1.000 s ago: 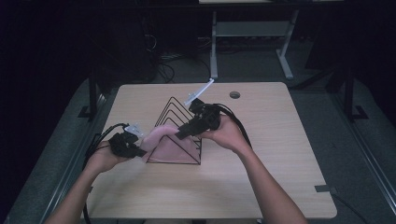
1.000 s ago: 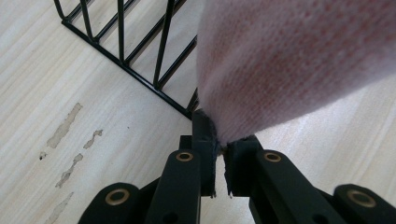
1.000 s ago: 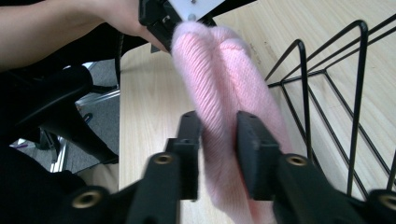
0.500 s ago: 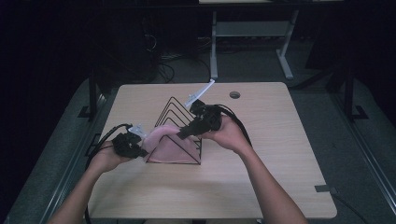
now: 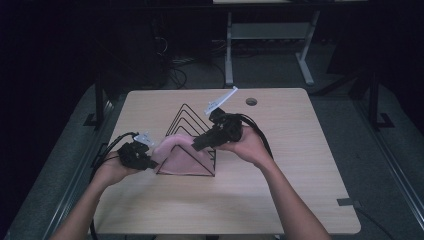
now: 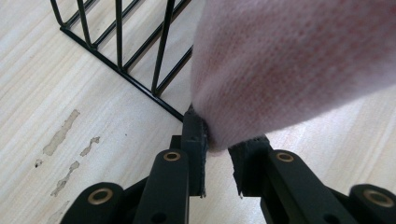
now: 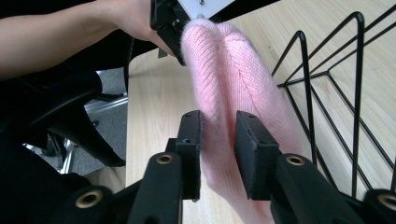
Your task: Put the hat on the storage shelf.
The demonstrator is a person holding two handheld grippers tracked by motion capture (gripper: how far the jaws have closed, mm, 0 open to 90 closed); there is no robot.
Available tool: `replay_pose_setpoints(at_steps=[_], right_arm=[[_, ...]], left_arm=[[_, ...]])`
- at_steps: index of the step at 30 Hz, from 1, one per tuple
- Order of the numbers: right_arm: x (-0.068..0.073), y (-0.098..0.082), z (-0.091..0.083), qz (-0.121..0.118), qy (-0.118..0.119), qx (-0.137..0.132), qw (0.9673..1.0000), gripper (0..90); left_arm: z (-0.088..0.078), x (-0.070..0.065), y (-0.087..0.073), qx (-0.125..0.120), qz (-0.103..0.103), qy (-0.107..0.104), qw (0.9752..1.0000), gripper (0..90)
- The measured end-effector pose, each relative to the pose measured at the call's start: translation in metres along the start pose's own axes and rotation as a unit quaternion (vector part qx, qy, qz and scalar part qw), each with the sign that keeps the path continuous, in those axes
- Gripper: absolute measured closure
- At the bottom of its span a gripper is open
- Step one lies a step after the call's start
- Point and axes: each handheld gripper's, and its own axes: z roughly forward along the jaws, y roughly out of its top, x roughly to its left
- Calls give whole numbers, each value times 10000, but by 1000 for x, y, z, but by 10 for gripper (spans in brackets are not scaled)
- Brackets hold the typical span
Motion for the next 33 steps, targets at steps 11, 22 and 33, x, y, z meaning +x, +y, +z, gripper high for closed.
replay_pose_setpoints(at_steps=[11,22,33], right_arm=[[3,-10,-8,24,-164,62,9998,724],[4,-12,-14,97,-193,5,9998,732],[3,-15,-22,168,-311,2,9994,671]], left_arm=[[-2,-4,0,-18,10,-26,10000,762],[-8,-4,1,-26,70,-32,10000,733],[-19,-7,1,-129,117,-85,9998,709]])
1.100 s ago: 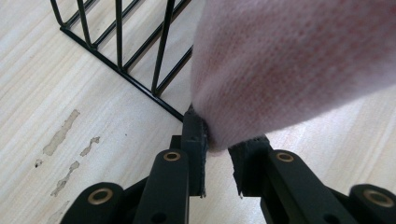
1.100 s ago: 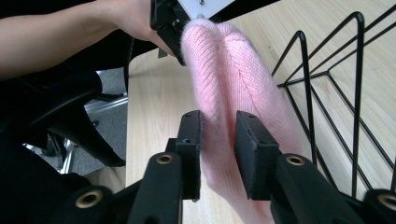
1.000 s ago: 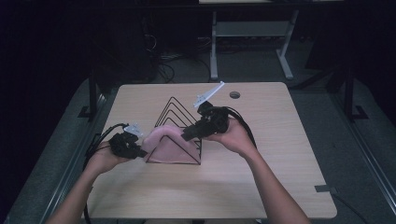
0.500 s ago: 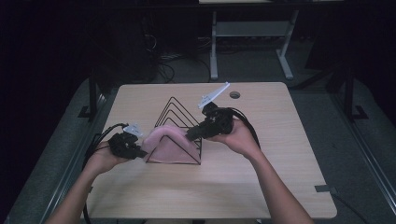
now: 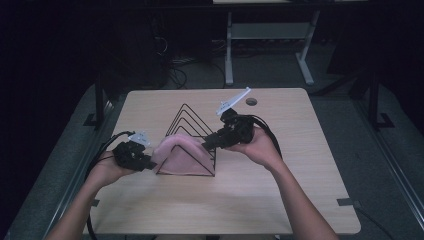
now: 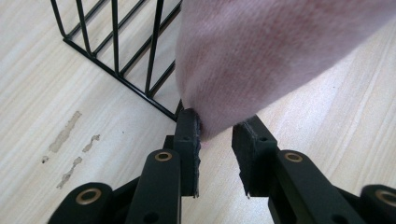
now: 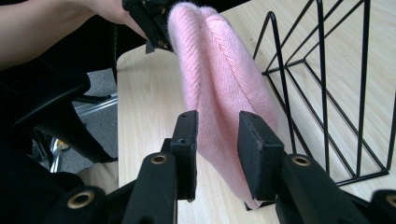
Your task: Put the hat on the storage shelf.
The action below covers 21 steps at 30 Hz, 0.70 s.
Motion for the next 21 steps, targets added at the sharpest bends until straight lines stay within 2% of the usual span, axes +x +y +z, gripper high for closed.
replay_pose_setpoints(at_steps=[5,8,9,13,15,20,21], right_arm=[[-4,-4,-3,45,-82,7,10000,631],[-7,-8,-6,162,-145,-1,9998,596],[-10,-11,-10,231,-168,-10,9996,589],[-14,-18,-15,356,-241,-27,9991,568],[-16,-21,-18,392,-288,-55,9988,562],[-19,-28,-23,433,-380,-59,9983,548],[-20,-32,-26,529,-404,-87,9977,532]], left_arm=[[-4,0,0,-52,-8,-12,10000,688],[-8,1,-1,-79,-30,-28,10000,676],[-8,0,-2,-149,-106,-27,9998,672],[-10,0,-2,-181,-127,-27,9998,661],[-12,0,-2,-147,-57,-41,9999,660],[-11,-1,-2,-197,-95,-46,9997,649],[-11,-2,-2,-205,-97,-37,9997,640]])
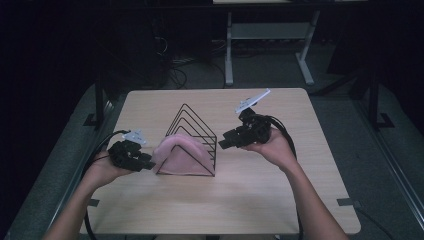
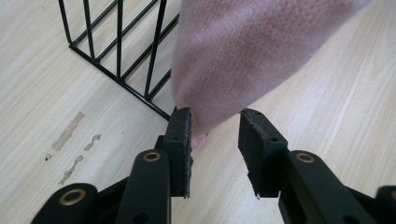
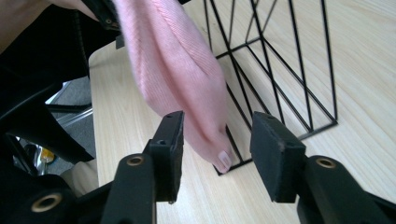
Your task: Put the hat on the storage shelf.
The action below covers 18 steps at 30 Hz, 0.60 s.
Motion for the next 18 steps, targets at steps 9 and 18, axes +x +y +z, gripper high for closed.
replay_pose_setpoints(at_steps=[9,18], right_arm=[[-6,-12,-9,137,-134,-58,9998,487],[-13,-23,-14,273,-250,-36,9993,461]], left_arm=[[-2,0,-3,-57,-88,-2,9999,597],[-2,0,-10,-98,-186,-1,9998,560]])
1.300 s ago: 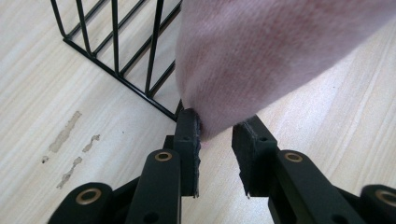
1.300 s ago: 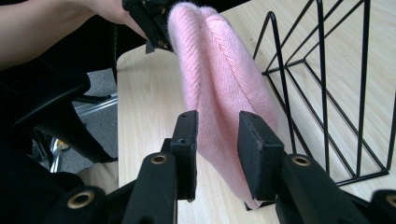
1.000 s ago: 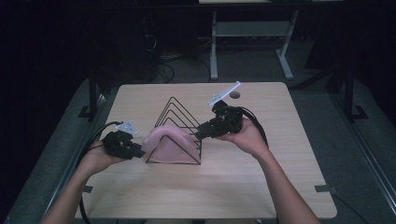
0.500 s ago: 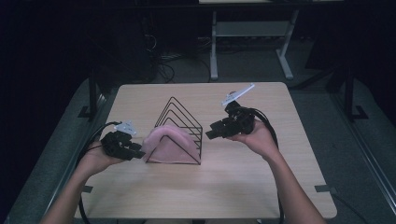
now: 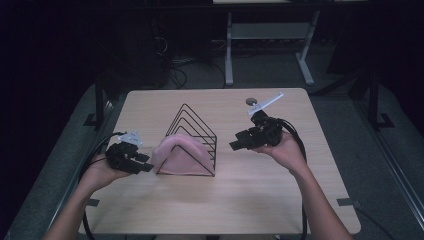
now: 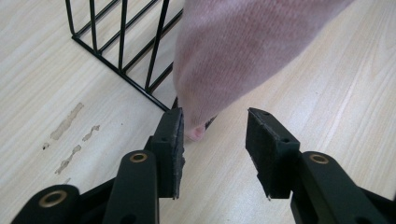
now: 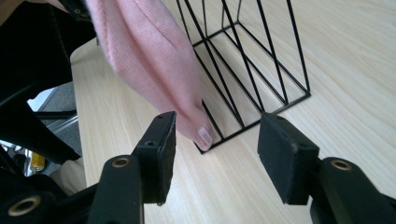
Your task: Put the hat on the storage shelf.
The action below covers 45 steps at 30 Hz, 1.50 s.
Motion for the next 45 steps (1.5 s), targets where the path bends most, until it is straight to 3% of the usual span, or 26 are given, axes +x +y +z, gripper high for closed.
replay_pose_setpoints(at_steps=[19,34,45], right_arm=[[-8,-30,-7,241,-148,18,9996,431],[-17,-87,-25,627,-378,-172,9972,397],[-23,-114,-28,833,-501,-171,9951,375]], left_arm=[[3,0,-5,-2,-95,-22,10000,523],[7,-2,-9,-45,-151,-34,9999,479],[11,-2,-13,-59,-210,-24,9998,453]])
